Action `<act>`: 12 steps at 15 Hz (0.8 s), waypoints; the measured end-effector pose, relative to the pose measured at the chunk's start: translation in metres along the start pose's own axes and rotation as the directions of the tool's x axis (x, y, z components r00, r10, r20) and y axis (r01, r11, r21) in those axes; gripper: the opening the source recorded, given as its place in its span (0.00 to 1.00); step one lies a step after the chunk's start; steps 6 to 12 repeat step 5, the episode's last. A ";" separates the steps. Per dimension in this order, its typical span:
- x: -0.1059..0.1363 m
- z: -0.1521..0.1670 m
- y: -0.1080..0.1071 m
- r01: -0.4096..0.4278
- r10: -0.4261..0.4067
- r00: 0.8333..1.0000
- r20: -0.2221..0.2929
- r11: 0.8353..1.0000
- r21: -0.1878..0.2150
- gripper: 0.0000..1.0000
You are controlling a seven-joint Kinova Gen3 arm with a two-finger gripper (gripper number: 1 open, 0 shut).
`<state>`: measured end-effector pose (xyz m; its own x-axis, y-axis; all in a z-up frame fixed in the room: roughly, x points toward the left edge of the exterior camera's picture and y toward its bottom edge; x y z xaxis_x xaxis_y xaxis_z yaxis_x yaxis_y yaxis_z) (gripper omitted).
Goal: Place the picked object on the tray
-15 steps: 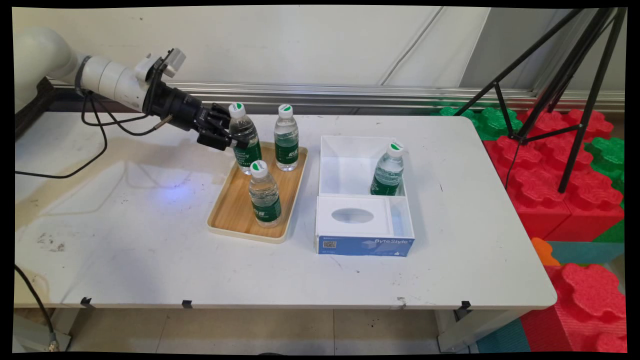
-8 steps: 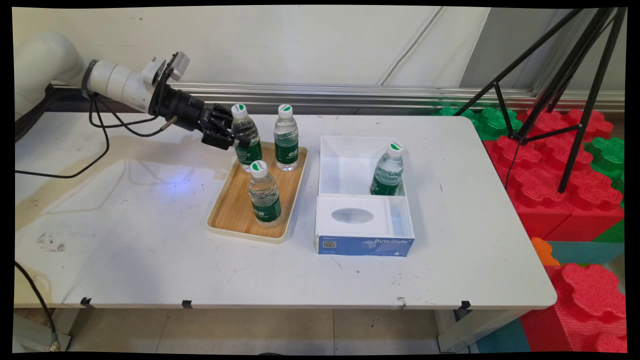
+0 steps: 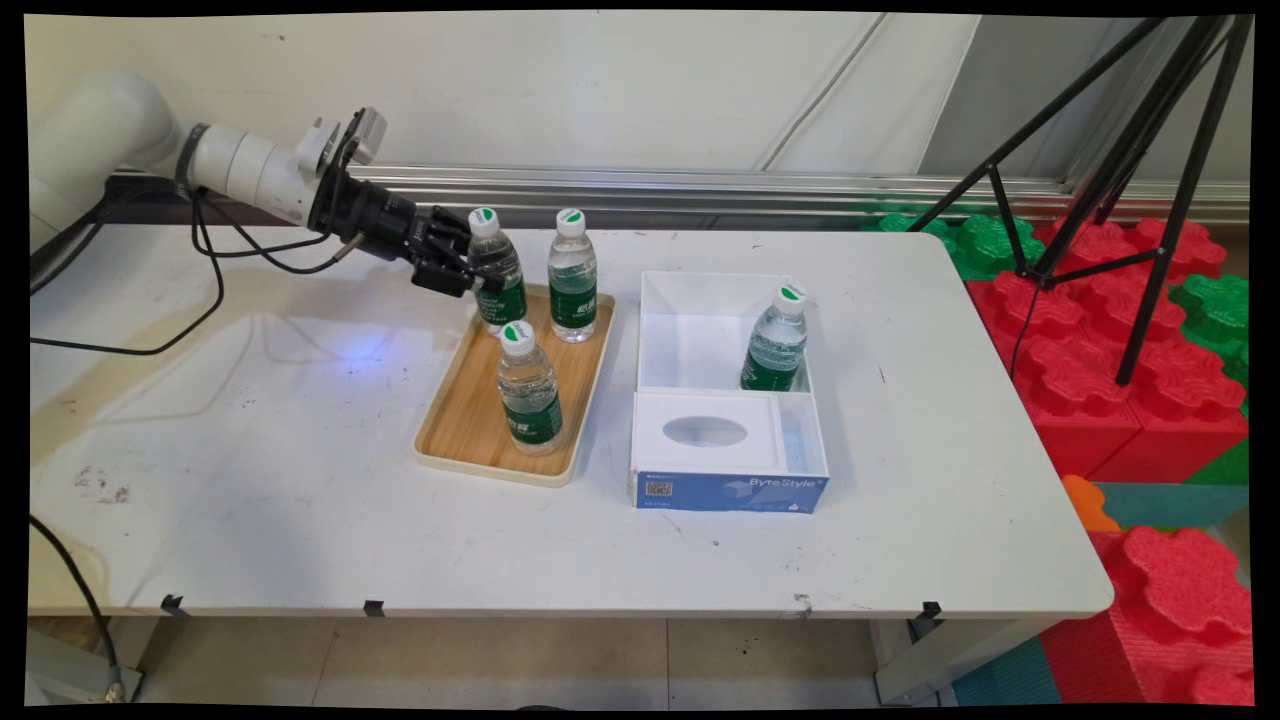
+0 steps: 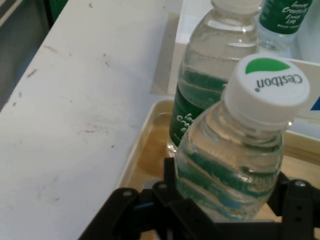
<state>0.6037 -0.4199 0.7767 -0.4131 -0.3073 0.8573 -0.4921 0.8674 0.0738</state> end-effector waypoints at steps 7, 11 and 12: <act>-0.002 0.003 -0.005 -0.007 0.007 1.000 -0.002 1.000 0.009 1.00; -0.002 0.003 -0.005 -0.007 0.007 1.000 -0.002 1.000 0.009 1.00; -0.002 0.003 -0.005 -0.007 0.007 1.000 -0.002 1.000 0.009 1.00</act>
